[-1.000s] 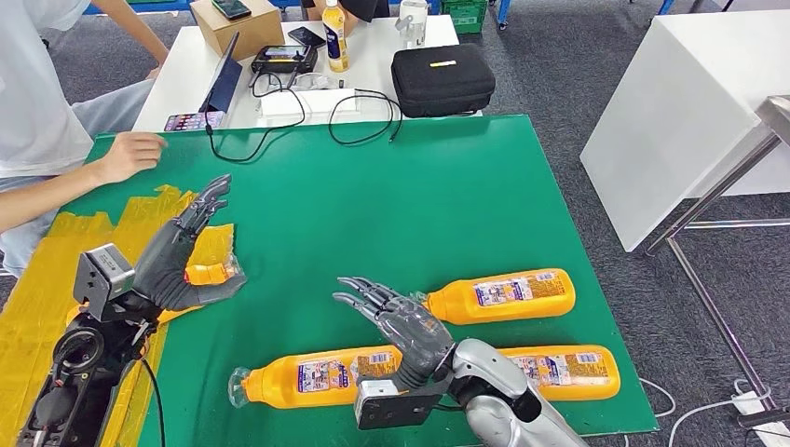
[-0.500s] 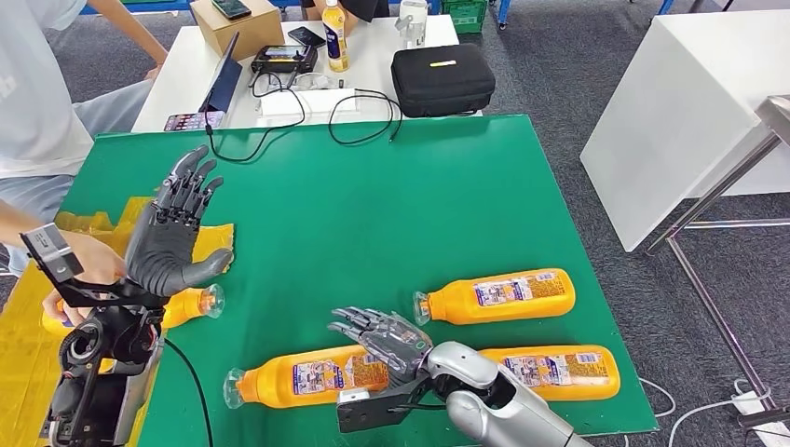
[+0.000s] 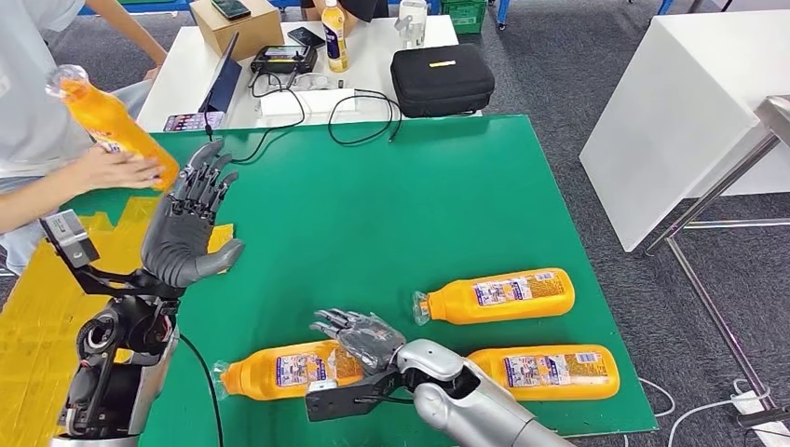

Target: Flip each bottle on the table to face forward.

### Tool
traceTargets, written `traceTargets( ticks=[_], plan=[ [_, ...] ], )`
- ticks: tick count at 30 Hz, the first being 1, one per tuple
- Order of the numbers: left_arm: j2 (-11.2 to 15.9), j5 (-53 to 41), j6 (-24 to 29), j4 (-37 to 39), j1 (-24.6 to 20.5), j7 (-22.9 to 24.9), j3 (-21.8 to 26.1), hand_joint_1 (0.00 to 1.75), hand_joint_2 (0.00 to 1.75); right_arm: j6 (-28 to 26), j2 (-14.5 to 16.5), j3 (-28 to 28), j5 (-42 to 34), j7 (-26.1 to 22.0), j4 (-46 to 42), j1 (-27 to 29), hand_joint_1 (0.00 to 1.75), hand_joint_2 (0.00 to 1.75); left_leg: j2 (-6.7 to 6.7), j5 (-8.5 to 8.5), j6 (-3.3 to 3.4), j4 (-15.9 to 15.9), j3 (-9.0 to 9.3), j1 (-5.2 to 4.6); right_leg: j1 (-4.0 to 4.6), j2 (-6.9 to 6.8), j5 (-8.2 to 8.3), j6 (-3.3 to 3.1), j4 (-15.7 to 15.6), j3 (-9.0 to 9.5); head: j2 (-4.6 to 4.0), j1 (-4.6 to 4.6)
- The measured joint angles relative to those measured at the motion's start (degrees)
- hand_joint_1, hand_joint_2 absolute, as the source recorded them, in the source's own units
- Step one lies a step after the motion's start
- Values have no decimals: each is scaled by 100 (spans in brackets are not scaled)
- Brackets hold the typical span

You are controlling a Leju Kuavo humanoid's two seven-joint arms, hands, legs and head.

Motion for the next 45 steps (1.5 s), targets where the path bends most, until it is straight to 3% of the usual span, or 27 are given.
traceTargets(
  ticks=[3,10,15,18,29,32,33,36,37,45],
  plan=[
    [-42,24,4,70,-54,20,-44,0,175,-15,169,15,-6,29,323,-107,25,175,0,0,0,0,1,0,0,0,0,0,0,1,0,0],
    [-92,88,14,196,-148,43,-128,0,175,-65,428,97,38,134,950,-381,123,175,5,0,0,0,12,0,1,2,0,0,-1,10,0,0],
    [-110,133,22,271,-174,48,-137,0,175,-74,546,159,180,231,1240,-523,162,175,8,0,0,-1,28,0,1,2,1,-1,-1,22,0,1],
    [-114,178,18,309,-178,48,-142,0,175,-66,595,212,269,290,1378,-613,173,175,10,0,0,-1,36,0,1,2,1,-2,-1,29,0,0],
    [-119,219,11,379,-189,45,-145,0,175,-45,651,379,437,376,1647,-831,174,175,21,2,0,-1,48,0,1,3,11,-16,-2,37,0,1],
    [-119,225,10,388,-190,45,-145,0,175,-4,659,417,509,405,1683,-870,164,175,21,2,0,-1,51,0,1,4,11,-17,-2,38,0,0],
    [-120,227,9,396,-192,45,-145,0,175,19,662,435,541,416,1697,-888,142,175,21,2,0,-1,52,0,1,4,12,-17,-2,39,0,-1],
    [-124,232,5,426,-198,39,-145,0,175,60,669,496,614,430,1736,-939,28,175,22,2,0,-1,55,0,1,4,12,-17,-2,41,-1,-1],
    [-126,235,5,437,-201,35,-145,0,175,64,670,516,630,433,1749,-954,6,175,21,2,0,-1,55,0,1,4,12,-17,-2,41,-1,-1],
    [-152,273,2,516,-239,21,-147,0,175,115,658,641,714,469,1922,-1051,0,175,21,5,3,-1,53,-1,1,3,12,-16,-1,43,-1,2]
  ],
)
